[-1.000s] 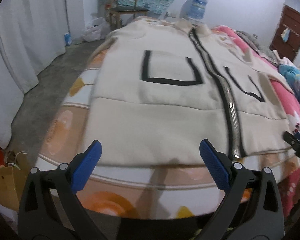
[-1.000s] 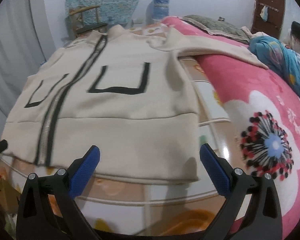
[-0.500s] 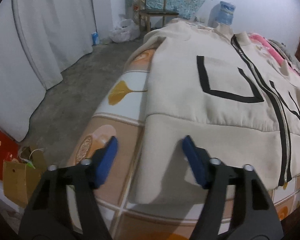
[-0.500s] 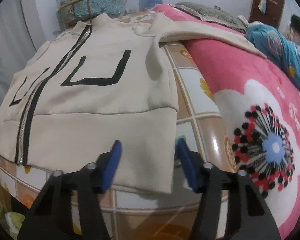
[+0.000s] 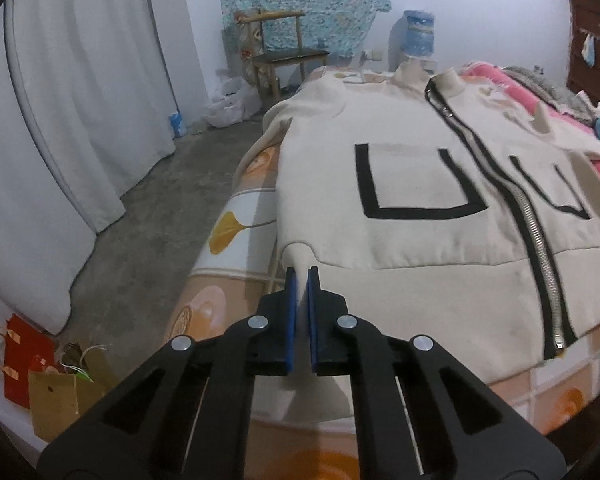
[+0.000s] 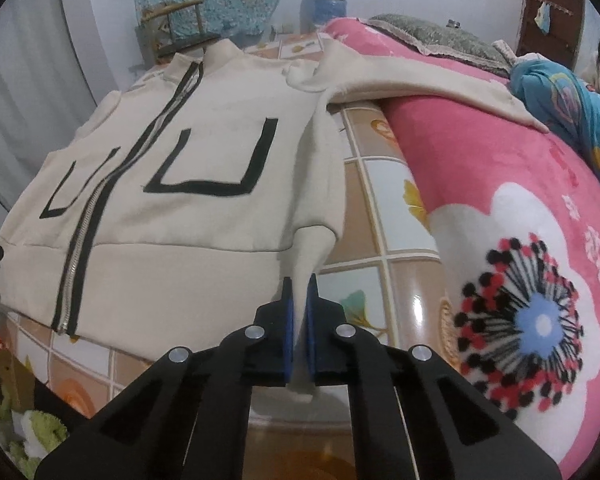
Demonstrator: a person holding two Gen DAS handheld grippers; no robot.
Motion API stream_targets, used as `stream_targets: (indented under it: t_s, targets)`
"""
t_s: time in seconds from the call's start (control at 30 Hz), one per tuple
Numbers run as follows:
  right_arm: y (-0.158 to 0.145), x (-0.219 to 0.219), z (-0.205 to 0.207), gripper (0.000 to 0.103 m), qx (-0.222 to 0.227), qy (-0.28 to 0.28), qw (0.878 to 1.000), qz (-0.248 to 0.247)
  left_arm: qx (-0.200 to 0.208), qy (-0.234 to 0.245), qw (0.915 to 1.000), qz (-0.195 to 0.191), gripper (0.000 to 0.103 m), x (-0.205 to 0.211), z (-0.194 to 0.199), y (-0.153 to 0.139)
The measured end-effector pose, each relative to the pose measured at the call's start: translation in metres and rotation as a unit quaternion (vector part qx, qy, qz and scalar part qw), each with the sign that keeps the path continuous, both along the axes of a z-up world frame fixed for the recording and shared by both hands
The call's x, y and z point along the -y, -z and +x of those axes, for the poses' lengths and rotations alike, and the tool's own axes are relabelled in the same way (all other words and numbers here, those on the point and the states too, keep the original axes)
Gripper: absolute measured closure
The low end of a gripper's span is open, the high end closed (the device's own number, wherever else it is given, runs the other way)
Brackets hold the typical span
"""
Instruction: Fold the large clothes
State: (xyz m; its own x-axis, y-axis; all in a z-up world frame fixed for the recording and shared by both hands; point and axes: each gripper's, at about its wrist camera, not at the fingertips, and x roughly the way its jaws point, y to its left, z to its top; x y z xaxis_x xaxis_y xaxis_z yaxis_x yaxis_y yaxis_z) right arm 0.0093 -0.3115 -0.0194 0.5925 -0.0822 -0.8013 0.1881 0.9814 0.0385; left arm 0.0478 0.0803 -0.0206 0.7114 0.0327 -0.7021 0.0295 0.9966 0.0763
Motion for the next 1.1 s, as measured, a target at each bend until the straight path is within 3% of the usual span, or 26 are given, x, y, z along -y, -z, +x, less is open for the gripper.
stream_targets:
  t_s: [0.27, 0.37, 0.4, 0.5, 0.57, 0.63, 0.73, 0.87, 0.93, 1.1]
  targets:
    - [-0.013, -0.003, -0.053, 0.098, -0.004, -0.007, 1.000, 0.022, -0.016, 0.016, 0.9997, -0.002, 0.098, -0.011, -0.054, -0.009]
    - [-0.011, -0.008, -0.082, 0.098, -0.021, -0.010, 0.999, 0.033, -0.035, 0.010, 0.9991, -0.021, 0.097, -0.023, -0.073, -0.005]
    - [-0.010, -0.009, -0.087, 0.097, -0.025, -0.012, 0.999, 0.034, -0.040, 0.006, 0.9989, -0.024, 0.092, -0.027, -0.077, -0.003]
    - [-0.015, -0.008, -0.097, 0.090, -0.027, -0.011, 0.999, 0.030, -0.035, -0.009, 0.9990, -0.025, 0.092, -0.036, -0.081, -0.004]
    - [-0.031, -0.008, -0.097, 0.087, -0.008, -0.008, 1.000, 0.014, -0.021, -0.012, 0.9989, -0.039, 0.088, -0.043, -0.078, -0.014]
    - [-0.053, -0.014, -0.093, 0.076, 0.028, -0.022, 0.999, 0.002, -0.007, -0.016, 0.9984, -0.053, 0.075, -0.047, -0.072, -0.025]
    - [-0.068, -0.030, -0.074, 0.061, 0.061, -0.052, 0.997, 0.010, 0.013, -0.016, 0.9983, -0.055, 0.065, -0.039, -0.055, -0.037]
    - [-0.059, -0.065, -0.031, 0.040, 0.063, -0.091, 0.993, 0.030, 0.020, 0.001, 0.9984, -0.053, 0.047, -0.013, -0.022, -0.043]
    - [-0.045, -0.086, 0.000, 0.024, 0.049, -0.100, 0.993, 0.032, 0.011, 0.005, 0.9988, -0.048, 0.035, 0.000, -0.004, -0.039]
    - [-0.007, -0.118, 0.060, 0.022, -0.008, -0.104, 0.994, 0.022, -0.030, 0.014, 0.9994, -0.013, 0.018, 0.031, 0.045, -0.011]
